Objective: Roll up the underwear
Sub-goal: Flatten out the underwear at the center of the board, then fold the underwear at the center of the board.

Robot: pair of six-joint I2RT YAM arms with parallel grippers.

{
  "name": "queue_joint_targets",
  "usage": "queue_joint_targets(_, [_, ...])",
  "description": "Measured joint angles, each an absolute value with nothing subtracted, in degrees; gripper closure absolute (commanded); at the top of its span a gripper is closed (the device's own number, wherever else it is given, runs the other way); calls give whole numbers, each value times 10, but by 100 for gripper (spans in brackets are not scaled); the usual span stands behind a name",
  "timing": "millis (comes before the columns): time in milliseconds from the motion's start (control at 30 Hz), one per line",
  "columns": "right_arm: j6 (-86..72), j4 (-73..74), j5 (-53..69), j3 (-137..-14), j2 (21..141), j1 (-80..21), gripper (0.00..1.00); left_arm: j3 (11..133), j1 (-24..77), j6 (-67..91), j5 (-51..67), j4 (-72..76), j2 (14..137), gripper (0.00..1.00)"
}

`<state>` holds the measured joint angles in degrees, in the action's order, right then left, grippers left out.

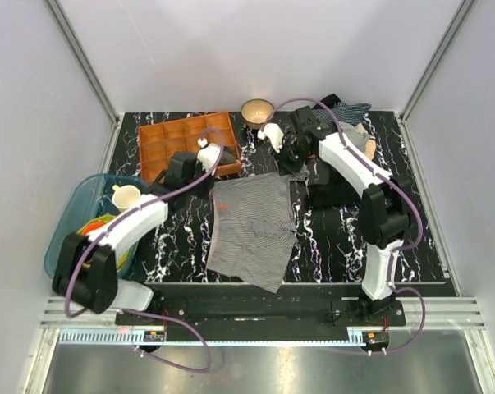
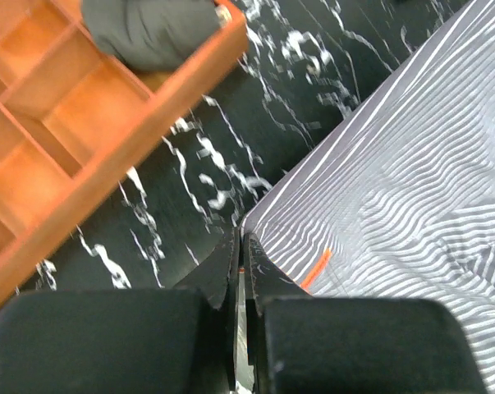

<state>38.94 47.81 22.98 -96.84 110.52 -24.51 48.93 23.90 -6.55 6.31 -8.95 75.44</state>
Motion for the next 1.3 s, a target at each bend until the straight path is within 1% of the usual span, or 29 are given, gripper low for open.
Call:
queue_joint_targets(100, [389,469,219,-1040,1150,-242,100,539,218,-76,74,-63,822,100])
queue_joint_targets(233, [389,458,210,-1105,1185,-241,100,579,191,-86,80,-42,867,100])
queue_joint_targets(367, [389,457,212,-1117,1190,-239,100,581,180,-95,82,-30,871,100])
queue_joint_targets(500, [389,459,239,-1111,1187,-239,100,577,179,-108,83,-25,867,100])
queue_joint_targets(700, [399,471,301,-1006,1127,-245,100,527,185,-151,107,-32,810,100])
queue_joint_targets(933, [413,484,341,-871,1037,-278,100,469,231,-237,125,-80,738,100])
queue_joint_targets(1133, [418,483,375,-792,978,-297,100,427,260,-283,130,-133,678,100])
queue_joint_targets(1300, [412,477,402,-738,961,-317,100,400,279,-300,133,-164,624,100])
